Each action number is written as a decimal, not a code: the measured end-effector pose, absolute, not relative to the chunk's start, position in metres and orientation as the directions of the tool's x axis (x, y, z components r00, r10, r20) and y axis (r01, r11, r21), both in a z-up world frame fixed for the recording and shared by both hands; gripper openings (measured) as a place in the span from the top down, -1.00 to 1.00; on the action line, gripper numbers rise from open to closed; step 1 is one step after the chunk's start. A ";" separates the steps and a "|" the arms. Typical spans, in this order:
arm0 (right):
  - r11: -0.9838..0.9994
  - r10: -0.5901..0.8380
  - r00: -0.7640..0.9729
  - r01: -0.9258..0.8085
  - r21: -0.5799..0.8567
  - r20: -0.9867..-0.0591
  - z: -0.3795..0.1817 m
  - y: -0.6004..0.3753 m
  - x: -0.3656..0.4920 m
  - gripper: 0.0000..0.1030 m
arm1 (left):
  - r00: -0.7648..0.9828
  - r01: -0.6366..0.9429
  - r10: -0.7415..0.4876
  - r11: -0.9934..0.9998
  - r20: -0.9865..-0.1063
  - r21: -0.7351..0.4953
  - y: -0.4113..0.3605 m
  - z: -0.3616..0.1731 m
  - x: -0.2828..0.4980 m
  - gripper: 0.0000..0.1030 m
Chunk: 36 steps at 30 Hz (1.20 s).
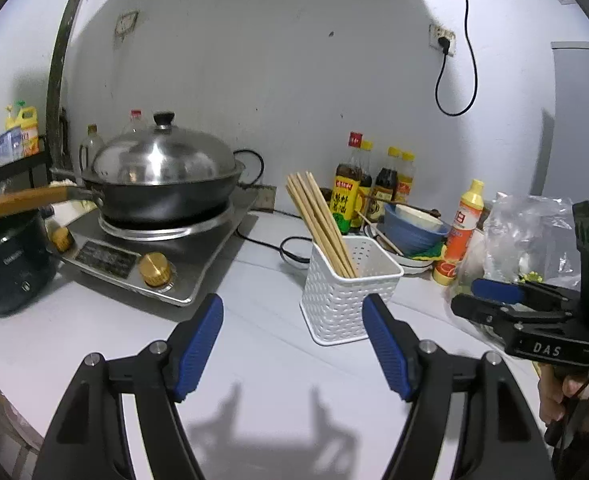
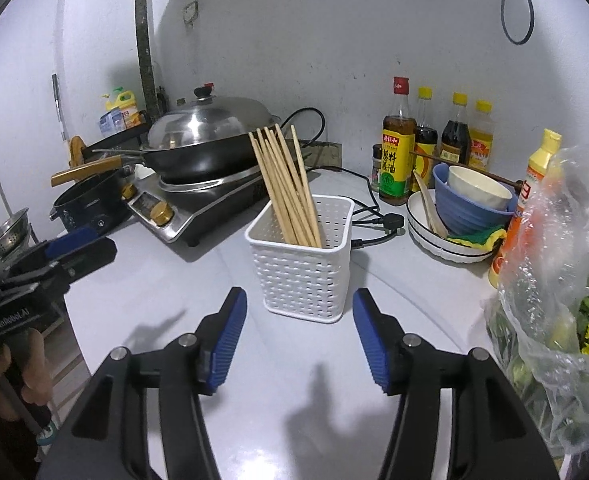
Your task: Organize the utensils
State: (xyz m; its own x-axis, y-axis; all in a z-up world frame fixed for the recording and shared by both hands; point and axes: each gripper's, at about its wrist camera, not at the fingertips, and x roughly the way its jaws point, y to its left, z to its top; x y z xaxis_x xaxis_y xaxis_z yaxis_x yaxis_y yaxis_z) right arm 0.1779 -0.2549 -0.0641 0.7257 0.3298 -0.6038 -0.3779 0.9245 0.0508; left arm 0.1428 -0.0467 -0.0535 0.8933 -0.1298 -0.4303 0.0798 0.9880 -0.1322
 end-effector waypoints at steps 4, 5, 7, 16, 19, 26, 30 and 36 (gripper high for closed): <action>0.925 0.323 0.740 -0.377 0.034 -0.590 -0.054 -0.251 0.164 -0.08 | 0.906 0.063 -0.105 0.991 -0.410 -0.114 -0.041 -0.041 0.128 -0.54; 0.925 0.323 0.743 -0.378 0.030 -0.586 -0.051 -0.249 0.161 -0.08 | 0.908 0.064 -0.104 0.992 -0.405 -0.111 -0.039 -0.039 0.125 -0.58; 0.924 0.323 0.749 -0.382 0.020 -0.579 -0.046 -0.247 0.153 -0.10 | 0.915 0.061 -0.096 0.993 -0.393 -0.102 -0.036 -0.033 0.118 -0.63; 0.927 0.312 0.787 -0.375 -0.011 -0.532 -0.020 -0.244 0.120 -0.21 | 0.944 0.052 -0.071 0.996 -0.324 -0.067 -0.025 -0.015 0.089 -0.86; 0.927 0.313 0.800 -0.374 -0.017 -0.513 -0.011 -0.243 0.110 -0.28 | 0.953 0.054 -0.071 0.996 -0.295 -0.068 -0.021 -0.008 0.081 -0.91; 0.928 0.313 0.830 -0.370 -0.035 -0.462 0.011 -0.242 0.090 -0.46 | 0.975 0.029 -0.047 0.996 -0.217 -0.084 -0.010 0.009 0.067 -0.99; 0.935 0.309 0.849 -0.354 -0.028 -0.429 0.021 -0.243 0.085 -0.58 | 0.970 0.029 -0.053 0.994 -0.238 -0.104 -0.004 0.016 0.067 -0.99; 0.943 0.303 0.866 -0.332 -0.004 -0.399 0.028 -0.249 0.086 -0.62 | 0.968 0.025 -0.054 0.992 -0.246 -0.121 0.000 0.019 0.066 -0.99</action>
